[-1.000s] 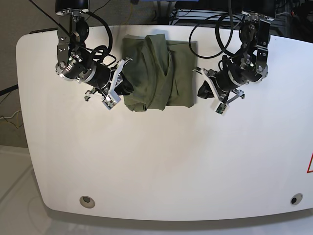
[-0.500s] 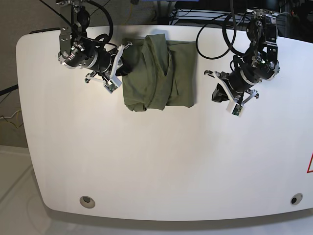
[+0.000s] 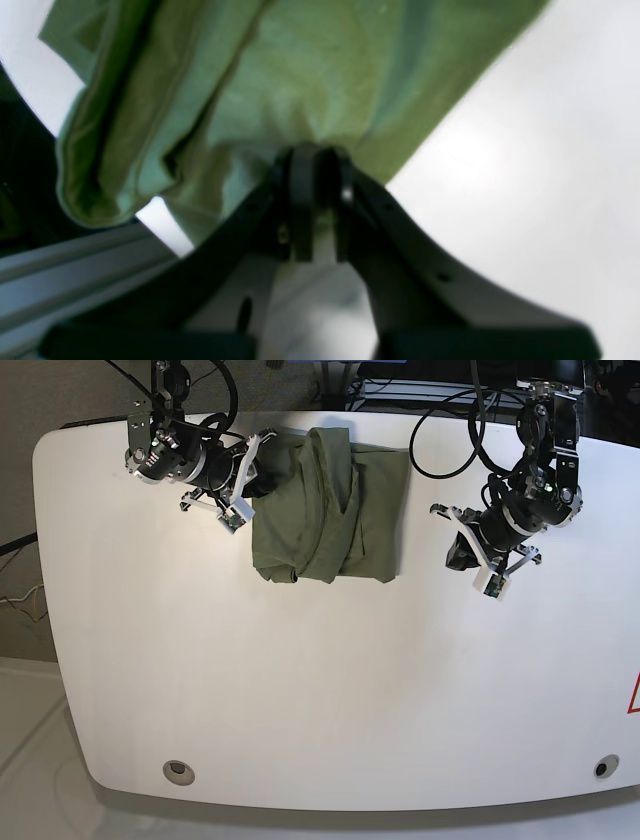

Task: Fold the T-shirt properly
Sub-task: 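Move the right gripper over the bundle and press its top flat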

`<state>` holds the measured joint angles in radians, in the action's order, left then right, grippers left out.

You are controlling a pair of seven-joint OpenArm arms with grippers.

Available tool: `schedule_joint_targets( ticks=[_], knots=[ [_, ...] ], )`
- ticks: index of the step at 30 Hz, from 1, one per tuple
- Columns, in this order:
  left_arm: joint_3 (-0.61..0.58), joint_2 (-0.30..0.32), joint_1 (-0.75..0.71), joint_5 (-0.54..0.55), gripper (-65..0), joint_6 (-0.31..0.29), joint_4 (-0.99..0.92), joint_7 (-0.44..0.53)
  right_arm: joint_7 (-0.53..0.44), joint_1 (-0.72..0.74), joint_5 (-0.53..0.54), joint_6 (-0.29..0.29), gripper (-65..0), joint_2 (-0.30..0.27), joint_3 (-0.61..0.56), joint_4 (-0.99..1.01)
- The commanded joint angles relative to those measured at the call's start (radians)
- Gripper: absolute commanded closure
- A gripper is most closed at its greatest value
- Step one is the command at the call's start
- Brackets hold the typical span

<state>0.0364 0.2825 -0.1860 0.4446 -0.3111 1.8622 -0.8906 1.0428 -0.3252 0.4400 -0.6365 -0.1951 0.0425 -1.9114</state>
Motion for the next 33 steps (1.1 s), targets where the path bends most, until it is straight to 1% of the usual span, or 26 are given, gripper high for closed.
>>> schedule_joint_targets(
  ticks=[1, 5, 13, 16, 26, 33],
  knots=[
    [0.004, 0.008, 0.009, 0.007, 0.0, -0.001, 0.02, 0.018, -0.011, 0.002, 0.013, -0.007, -5.3, -0.002, -0.006, -0.052],
    [0.003, 0.007, 0.009, 0.007, 0.0, -0.001, 0.02, 0.018, 0.014, 0.008, 0.013, -0.006, -5.3, 0.009, -0.033, -0.059],
    [0.003, 0.007, -0.01, 0.007, 0.0, -0.001, 0.018, 0.018, 0.087, 0.034, 0.013, -0.006, -5.3, 0.052, -0.039, -0.072],
    [0.003, 0.007, -0.011, 0.007, 0.0, -0.001, 0.018, 0.018, 0.096, 0.045, 0.013, -0.006, -5.3, 0.067, -0.04, -0.073],
    [0.004, 0.008, -0.033, 0.007, 0.0, -0.001, 0.018, 0.018, 0.096, 0.036, 0.012, -0.006, -5.3, 0.065, -0.043, -0.067],
    [0.004, 0.008, -0.042, 0.007, 0.0, -0.001, 0.018, 0.018, 0.096, 0.011, 0.006, -0.006, -5.3, 0.062, -0.099, -0.066]
  ],
)
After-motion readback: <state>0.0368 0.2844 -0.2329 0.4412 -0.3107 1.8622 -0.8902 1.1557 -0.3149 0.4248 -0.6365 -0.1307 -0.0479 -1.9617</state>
